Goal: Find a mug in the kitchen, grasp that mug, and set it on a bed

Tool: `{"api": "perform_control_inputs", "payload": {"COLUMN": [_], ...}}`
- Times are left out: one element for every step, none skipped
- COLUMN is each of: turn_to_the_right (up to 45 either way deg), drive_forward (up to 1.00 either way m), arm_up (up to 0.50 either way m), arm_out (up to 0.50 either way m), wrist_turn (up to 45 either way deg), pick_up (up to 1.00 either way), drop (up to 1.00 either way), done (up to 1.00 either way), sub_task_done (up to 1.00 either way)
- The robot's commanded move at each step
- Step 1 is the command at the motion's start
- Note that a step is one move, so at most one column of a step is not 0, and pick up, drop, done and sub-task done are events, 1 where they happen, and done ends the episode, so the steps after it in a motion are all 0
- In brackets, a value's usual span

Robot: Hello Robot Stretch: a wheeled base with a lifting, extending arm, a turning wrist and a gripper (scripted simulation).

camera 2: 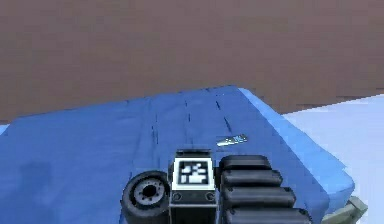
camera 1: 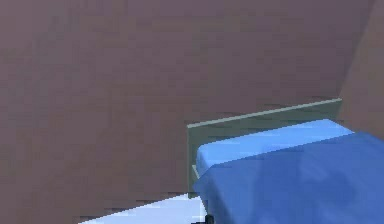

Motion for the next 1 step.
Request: {"api": "perform_control_inputs", "payload": {"turn_to_the_right": [-39.0], "drive_forward": [0.0], "arm_up": [0.0], "arm_out": [0.0], "wrist_turn": [0.0], "pick_up": [0.0], "drop": [0.0], "done": [0.0], "sub_task_done": [0.0]}}
